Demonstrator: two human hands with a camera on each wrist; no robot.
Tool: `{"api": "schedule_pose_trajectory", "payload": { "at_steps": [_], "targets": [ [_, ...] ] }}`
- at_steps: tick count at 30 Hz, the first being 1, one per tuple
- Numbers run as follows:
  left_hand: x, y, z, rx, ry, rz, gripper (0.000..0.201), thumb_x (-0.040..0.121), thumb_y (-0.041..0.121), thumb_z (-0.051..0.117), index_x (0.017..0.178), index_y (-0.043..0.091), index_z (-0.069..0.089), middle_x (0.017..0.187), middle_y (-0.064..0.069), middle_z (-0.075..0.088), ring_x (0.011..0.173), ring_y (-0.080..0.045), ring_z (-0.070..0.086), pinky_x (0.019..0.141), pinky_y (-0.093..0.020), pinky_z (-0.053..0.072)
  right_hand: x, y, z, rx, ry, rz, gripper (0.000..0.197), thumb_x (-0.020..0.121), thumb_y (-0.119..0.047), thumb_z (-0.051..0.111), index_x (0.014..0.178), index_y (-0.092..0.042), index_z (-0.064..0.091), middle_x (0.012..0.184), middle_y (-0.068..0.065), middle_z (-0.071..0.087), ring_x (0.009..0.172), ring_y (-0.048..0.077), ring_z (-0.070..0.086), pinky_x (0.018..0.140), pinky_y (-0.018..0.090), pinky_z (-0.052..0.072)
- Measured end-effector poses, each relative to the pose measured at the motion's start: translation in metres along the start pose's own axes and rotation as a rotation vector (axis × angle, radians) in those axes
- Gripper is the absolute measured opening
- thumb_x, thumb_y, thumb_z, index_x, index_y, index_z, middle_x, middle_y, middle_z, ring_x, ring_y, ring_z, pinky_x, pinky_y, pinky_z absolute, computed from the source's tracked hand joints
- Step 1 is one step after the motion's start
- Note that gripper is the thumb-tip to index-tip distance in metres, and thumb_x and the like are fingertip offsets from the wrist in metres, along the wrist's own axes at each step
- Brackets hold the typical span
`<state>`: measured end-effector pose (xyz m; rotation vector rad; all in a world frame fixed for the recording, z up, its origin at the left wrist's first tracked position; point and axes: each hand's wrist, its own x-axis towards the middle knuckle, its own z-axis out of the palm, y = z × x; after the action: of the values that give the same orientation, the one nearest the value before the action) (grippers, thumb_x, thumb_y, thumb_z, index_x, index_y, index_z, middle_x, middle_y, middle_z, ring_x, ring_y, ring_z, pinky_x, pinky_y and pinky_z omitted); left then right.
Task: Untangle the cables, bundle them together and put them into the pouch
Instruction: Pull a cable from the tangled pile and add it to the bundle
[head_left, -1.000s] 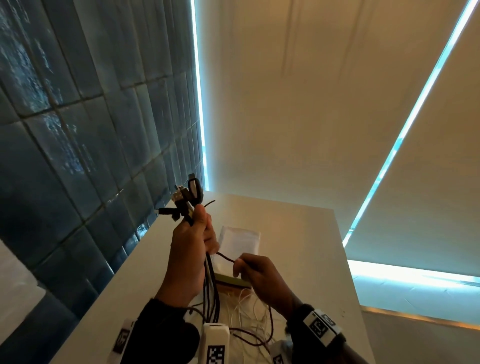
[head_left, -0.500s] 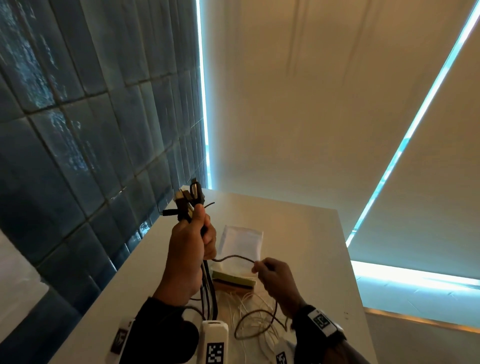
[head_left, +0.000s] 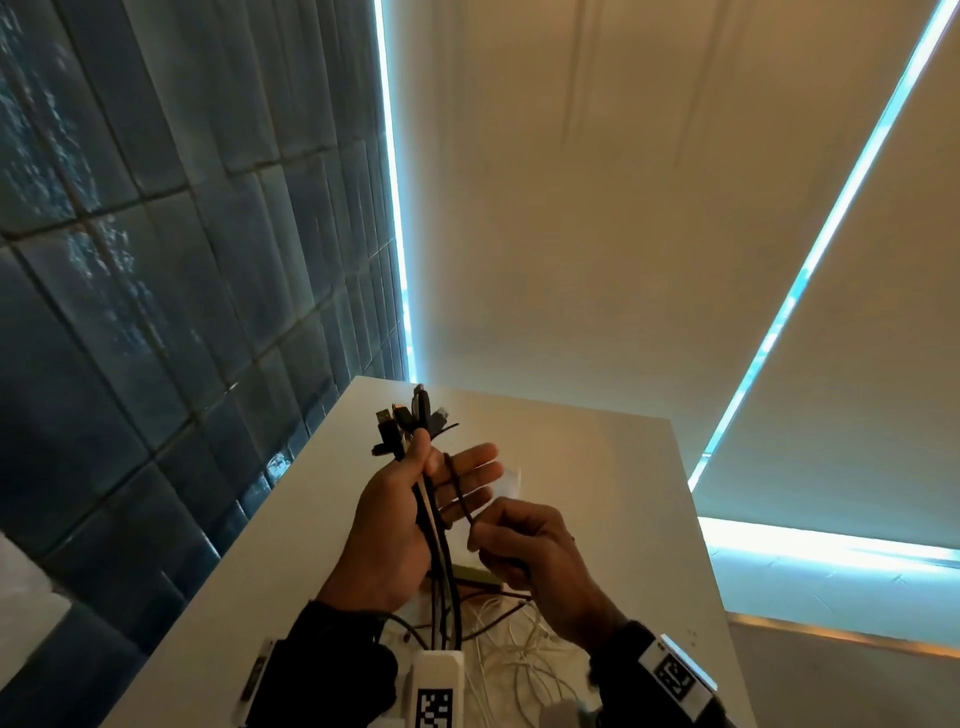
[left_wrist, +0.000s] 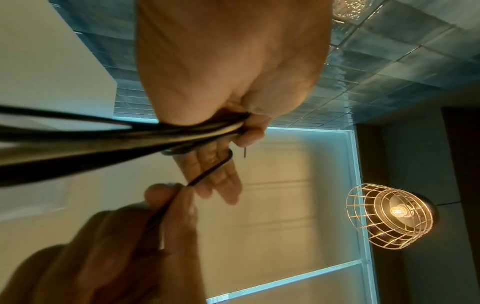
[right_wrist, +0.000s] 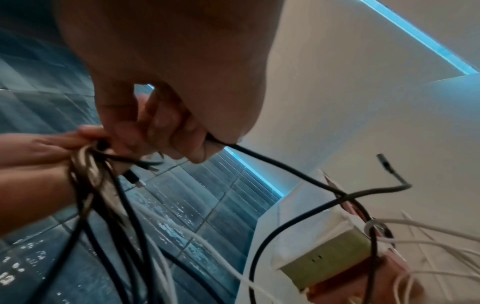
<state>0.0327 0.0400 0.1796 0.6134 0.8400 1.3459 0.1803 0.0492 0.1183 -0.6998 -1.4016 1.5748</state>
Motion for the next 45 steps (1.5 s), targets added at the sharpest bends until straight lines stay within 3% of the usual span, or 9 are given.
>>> {"api": "schedule_pose_trajectory", "payload": {
  "at_steps": [4, 7, 9, 18, 23, 29, 34, 41, 45],
  "targets": [
    [0.006, 0.002, -0.003, 0.0, -0.017, 0.067, 0.039, 0.097, 0.04, 0.039, 0.067, 0.015, 0.041, 0.078, -0.012, 0.066, 0.053, -0.018, 0.052, 0.057, -0.029, 0.046, 0.001, 0.02, -0.008, -0.099, -0.036, 0.045, 0.026, 0.092, -0.023, 0.056, 0.079, -0.002, 0.064, 0.056, -0.007, 0.046, 0.049, 0.006, 0.039, 0.053, 0.019, 0.036],
    [0.012, 0.002, -0.005, -0.01, -0.019, 0.125, 0.039, 0.094, 0.041, 0.042, 0.066, 0.014, 0.043, 0.055, 0.0, 0.035, 0.042, -0.009, 0.027, 0.043, -0.023, 0.028, 0.006, 0.041, -0.014, -0.155, -0.044, 0.092, 0.025, 0.093, -0.027, 0.056, 0.076, -0.011, 0.065, 0.063, -0.008, 0.056, 0.061, 0.012, 0.05, 0.068, 0.034, 0.044],
    [0.013, 0.004, -0.008, -0.015, -0.019, 0.159, 0.038, 0.092, 0.04, 0.043, 0.065, 0.014, 0.043, 0.051, 0.003, 0.027, 0.041, -0.008, 0.021, 0.041, -0.023, 0.023, 0.007, 0.057, -0.023, -0.211, -0.032, 0.122, 0.026, 0.094, -0.028, 0.056, 0.076, -0.012, 0.063, 0.068, -0.001, 0.057, 0.066, 0.015, 0.052, 0.069, 0.031, 0.044],
    [0.012, 0.012, -0.015, 0.026, -0.046, 0.23, 0.038, 0.095, 0.041, 0.04, 0.067, 0.015, 0.045, 0.064, -0.003, 0.052, 0.039, -0.008, 0.023, 0.043, -0.023, 0.021, 0.001, 0.118, -0.051, -0.354, 0.092, 0.213, 0.031, 0.099, -0.017, 0.05, 0.071, -0.004, 0.055, 0.059, -0.012, 0.044, 0.055, 0.004, 0.035, 0.053, 0.017, 0.03],
    [0.007, 0.018, -0.017, -0.007, -0.059, 0.231, 0.04, 0.094, 0.04, 0.04, 0.062, 0.016, 0.046, 0.047, 0.005, 0.028, 0.039, -0.007, 0.018, 0.045, -0.027, 0.014, 0.002, 0.125, -0.055, -0.364, 0.077, 0.233, 0.03, 0.095, -0.021, 0.051, 0.072, -0.003, 0.055, 0.059, -0.009, 0.044, 0.053, 0.003, 0.037, 0.052, 0.016, 0.031],
    [0.005, 0.019, -0.018, 0.072, 0.0, 0.191, 0.039, 0.096, 0.039, 0.039, 0.065, 0.015, 0.044, 0.046, 0.004, 0.027, 0.038, -0.007, 0.019, 0.043, -0.027, 0.014, 0.011, 0.107, -0.059, -0.646, 0.128, 0.277, 0.031, 0.094, -0.016, 0.054, 0.063, -0.02, 0.059, 0.054, -0.009, 0.049, 0.047, -0.001, 0.043, 0.054, 0.021, 0.036],
    [0.008, -0.001, -0.018, 0.306, 0.179, 0.076, 0.037, 0.1, 0.037, 0.04, 0.071, 0.014, 0.045, 0.055, -0.007, 0.054, 0.036, -0.011, 0.031, 0.039, -0.022, 0.023, 0.015, 0.037, -0.046, -0.268, 0.305, 0.209, 0.02, 0.094, -0.014, 0.058, 0.084, 0.001, 0.066, 0.056, 0.003, 0.047, 0.046, 0.012, 0.039, 0.041, 0.024, 0.031],
    [0.007, -0.012, 0.0, 0.254, 0.098, -0.044, 0.041, 0.102, 0.036, 0.033, 0.073, 0.011, 0.046, 0.097, -0.02, 0.073, 0.088, -0.032, 0.071, 0.062, -0.035, 0.059, 0.006, -0.019, -0.019, -0.065, 0.067, 0.008, 0.021, 0.091, -0.015, 0.062, 0.085, 0.005, 0.061, 0.059, 0.01, 0.051, 0.041, 0.018, 0.039, 0.038, 0.022, 0.034],
    [0.004, -0.006, 0.005, -0.014, -0.05, -0.055, 0.04, 0.097, 0.04, 0.034, 0.069, 0.014, 0.043, 0.08, -0.016, 0.068, 0.084, -0.031, 0.069, 0.077, -0.04, 0.048, 0.002, -0.02, -0.016, -0.084, -0.052, 0.047, 0.021, 0.093, -0.02, 0.058, 0.086, -0.001, 0.063, 0.065, 0.016, 0.051, 0.046, 0.018, 0.039, 0.04, 0.021, 0.034]
  ]
}}
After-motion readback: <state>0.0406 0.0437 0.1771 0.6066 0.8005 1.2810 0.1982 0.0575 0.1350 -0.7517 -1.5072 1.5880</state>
